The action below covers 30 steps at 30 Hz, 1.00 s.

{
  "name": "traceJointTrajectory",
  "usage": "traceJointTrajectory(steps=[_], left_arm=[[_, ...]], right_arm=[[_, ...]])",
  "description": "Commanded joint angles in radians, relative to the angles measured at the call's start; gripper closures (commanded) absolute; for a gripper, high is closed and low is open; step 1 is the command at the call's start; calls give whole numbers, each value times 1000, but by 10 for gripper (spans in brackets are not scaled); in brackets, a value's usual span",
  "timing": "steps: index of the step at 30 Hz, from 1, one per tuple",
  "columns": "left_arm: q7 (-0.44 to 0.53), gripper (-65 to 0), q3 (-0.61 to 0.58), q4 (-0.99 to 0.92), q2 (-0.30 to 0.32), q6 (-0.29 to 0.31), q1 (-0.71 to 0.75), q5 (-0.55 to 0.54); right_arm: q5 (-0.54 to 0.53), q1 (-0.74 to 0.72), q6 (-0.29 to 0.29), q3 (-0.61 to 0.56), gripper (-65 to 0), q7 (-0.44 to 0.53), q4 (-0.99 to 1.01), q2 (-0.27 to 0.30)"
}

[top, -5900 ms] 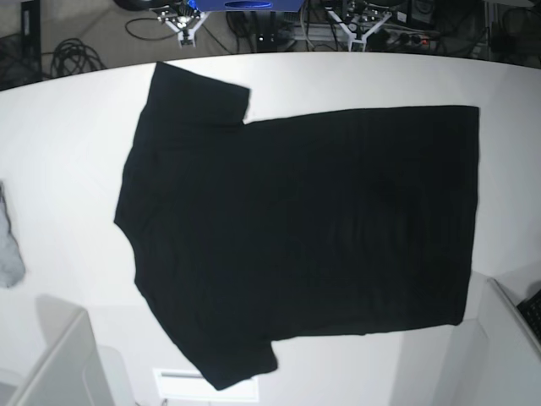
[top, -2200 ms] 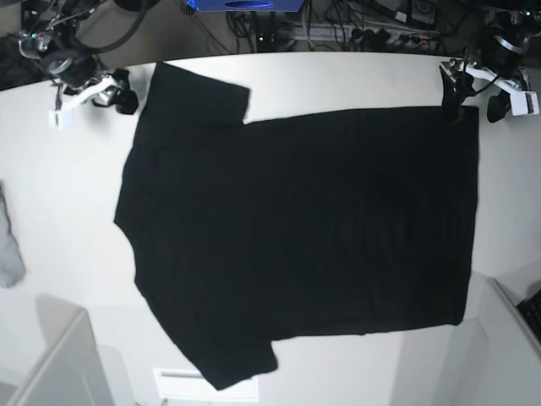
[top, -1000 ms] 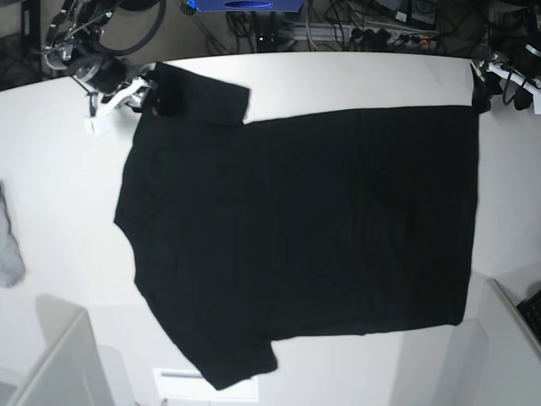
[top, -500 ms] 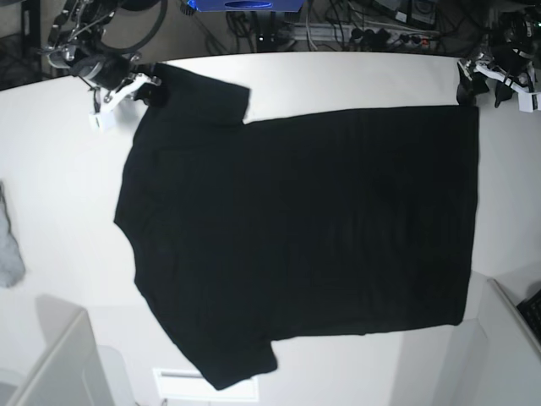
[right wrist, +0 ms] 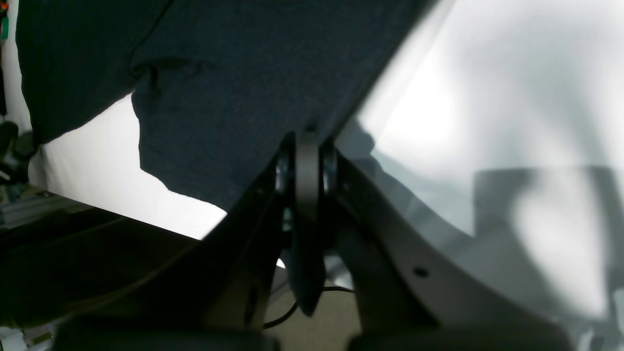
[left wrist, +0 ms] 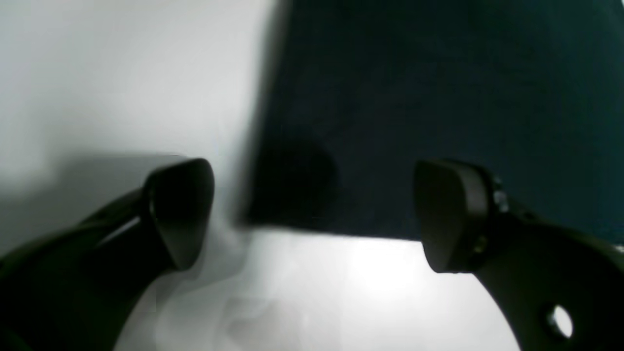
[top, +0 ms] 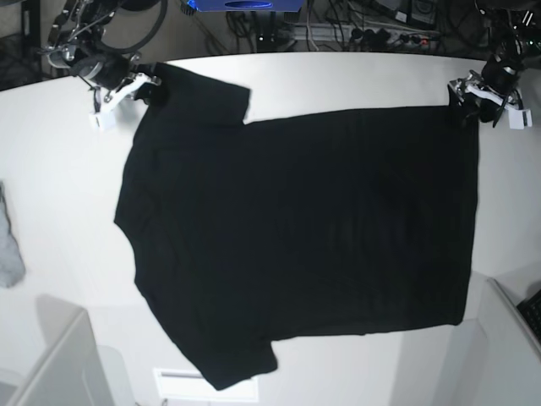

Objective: Fold the T-shirt properly
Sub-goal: 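Lift the shoulder corners and pull them toward the hem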

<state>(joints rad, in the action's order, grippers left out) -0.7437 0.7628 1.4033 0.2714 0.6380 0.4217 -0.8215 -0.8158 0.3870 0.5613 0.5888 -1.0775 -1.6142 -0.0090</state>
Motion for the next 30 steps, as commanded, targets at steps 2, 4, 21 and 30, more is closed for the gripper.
traceJointTrajectory(steps=[2,4,21,30], left_arm=[[-38,-622,-21,0,1,-5,-4,11],[-38,-622,-19,0,-24,-7,-17,11],[-38,-181,-18,-112,-30,-7,-59,11],[-38,0,-16,-104,-27,-7,-30,17]], right_arm=[[-4,2,-1,1,0,1,-10,5],[-4,3,-1,3,0,1,-10,5],[-4,17,-1,7,0,4,-24,5],[-4,79,-1,9,0,41,-105,1]])
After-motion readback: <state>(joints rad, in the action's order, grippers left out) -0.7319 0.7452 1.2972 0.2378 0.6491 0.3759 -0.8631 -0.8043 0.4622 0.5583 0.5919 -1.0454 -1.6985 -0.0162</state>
